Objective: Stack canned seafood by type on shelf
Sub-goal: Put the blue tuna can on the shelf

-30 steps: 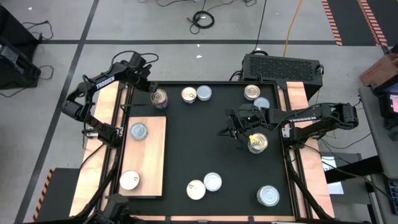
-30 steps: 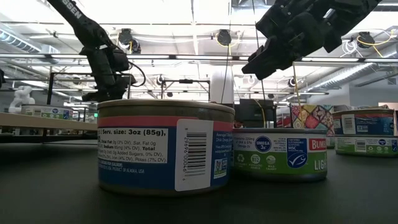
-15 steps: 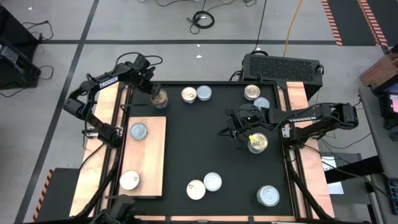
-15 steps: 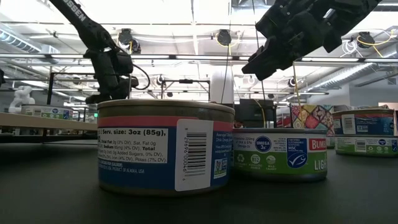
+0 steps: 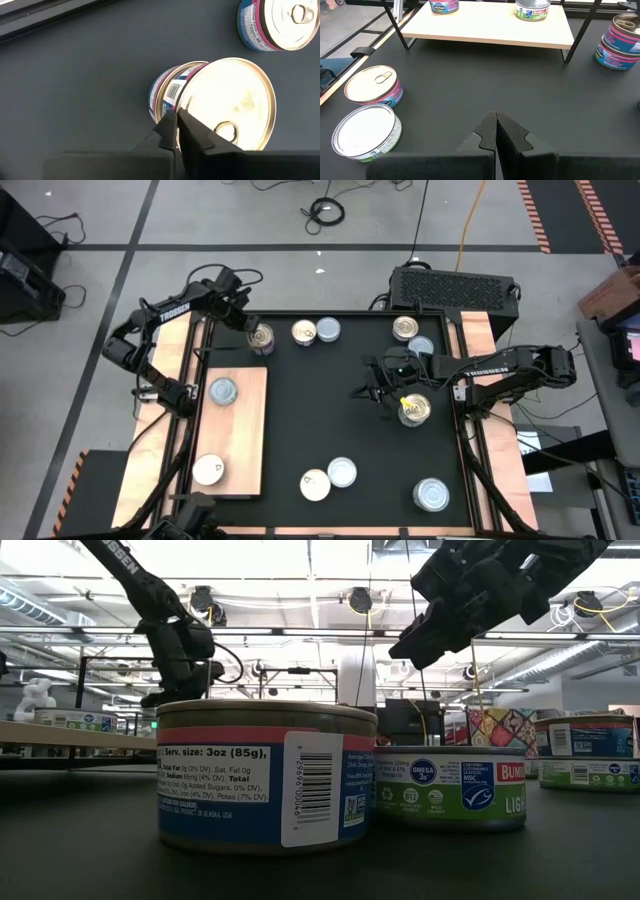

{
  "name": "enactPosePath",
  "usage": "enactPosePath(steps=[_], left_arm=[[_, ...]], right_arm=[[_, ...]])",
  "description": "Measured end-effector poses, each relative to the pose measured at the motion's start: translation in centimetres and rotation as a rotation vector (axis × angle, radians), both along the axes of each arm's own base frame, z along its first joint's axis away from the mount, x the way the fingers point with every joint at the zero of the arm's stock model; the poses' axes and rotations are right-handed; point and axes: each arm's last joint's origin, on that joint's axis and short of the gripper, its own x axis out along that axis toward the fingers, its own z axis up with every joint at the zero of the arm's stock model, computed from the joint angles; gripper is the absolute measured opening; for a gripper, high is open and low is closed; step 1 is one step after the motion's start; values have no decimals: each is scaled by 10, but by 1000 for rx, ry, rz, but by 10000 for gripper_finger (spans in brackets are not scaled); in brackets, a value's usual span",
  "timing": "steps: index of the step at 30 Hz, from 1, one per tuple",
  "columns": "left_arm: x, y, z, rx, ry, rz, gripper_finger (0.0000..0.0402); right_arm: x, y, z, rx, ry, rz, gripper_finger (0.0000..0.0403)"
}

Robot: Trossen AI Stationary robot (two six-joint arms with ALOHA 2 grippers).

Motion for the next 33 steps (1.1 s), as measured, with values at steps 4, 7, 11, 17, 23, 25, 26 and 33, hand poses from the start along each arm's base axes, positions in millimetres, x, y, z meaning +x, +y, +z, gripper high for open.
enactPosePath(steps=[4, 7, 11, 17, 23, 25, 26, 33], left_arm=[[1, 1, 0, -10, -36, -1, 3], [4, 3, 2, 0, -104, 4, 2], [6, 6, 9, 18, -142, 14, 1], [10, 11, 26, 51, -189, 1, 1], [13, 15, 41, 69, -251, -20, 0], [14, 16, 46, 66, -278, -24, 0], [15, 17, 48, 62, -294, -28, 0], [16, 16, 66, 68, -344, -40, 0]], right_arm=[[0, 0, 0, 0, 0, 0, 0], [0, 0, 0, 0, 0, 0, 0], [0, 0, 0, 0, 0, 0, 0], [0, 0, 0, -3, -1, 1, 0], [0, 0, 0, -3, -1, 2, 0], [0, 0, 0, -3, 0, 2, 0], [0, 0, 0, -3, 0, 2, 0], [0, 0, 0, -3, -1, 2, 0]])
